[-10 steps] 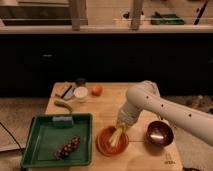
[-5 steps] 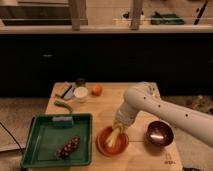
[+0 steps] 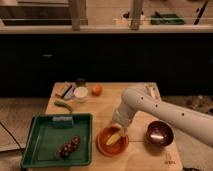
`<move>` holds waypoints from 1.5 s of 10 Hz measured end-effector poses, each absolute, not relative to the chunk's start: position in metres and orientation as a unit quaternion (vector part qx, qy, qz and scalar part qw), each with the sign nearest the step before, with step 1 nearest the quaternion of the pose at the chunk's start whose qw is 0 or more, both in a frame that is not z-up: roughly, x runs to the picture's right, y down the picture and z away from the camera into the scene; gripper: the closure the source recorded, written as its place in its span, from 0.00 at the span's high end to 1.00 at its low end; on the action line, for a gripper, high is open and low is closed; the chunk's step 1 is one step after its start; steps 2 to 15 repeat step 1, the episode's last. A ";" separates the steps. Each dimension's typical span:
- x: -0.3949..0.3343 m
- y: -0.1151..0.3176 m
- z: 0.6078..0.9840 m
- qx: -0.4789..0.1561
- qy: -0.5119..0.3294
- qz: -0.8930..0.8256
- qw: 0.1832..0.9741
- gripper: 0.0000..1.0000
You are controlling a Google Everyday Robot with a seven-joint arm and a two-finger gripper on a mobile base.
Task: Place banana in red bowl
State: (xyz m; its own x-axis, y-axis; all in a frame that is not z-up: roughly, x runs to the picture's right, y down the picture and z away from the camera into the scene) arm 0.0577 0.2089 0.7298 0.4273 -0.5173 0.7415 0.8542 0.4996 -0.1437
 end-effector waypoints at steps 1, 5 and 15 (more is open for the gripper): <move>0.057 0.209 0.730 -0.261 -0.323 -0.426 0.804 0.80; 0.057 0.209 0.730 -0.261 -0.323 -0.426 0.804 0.80; 0.057 0.209 0.730 -0.261 -0.323 -0.426 0.804 0.80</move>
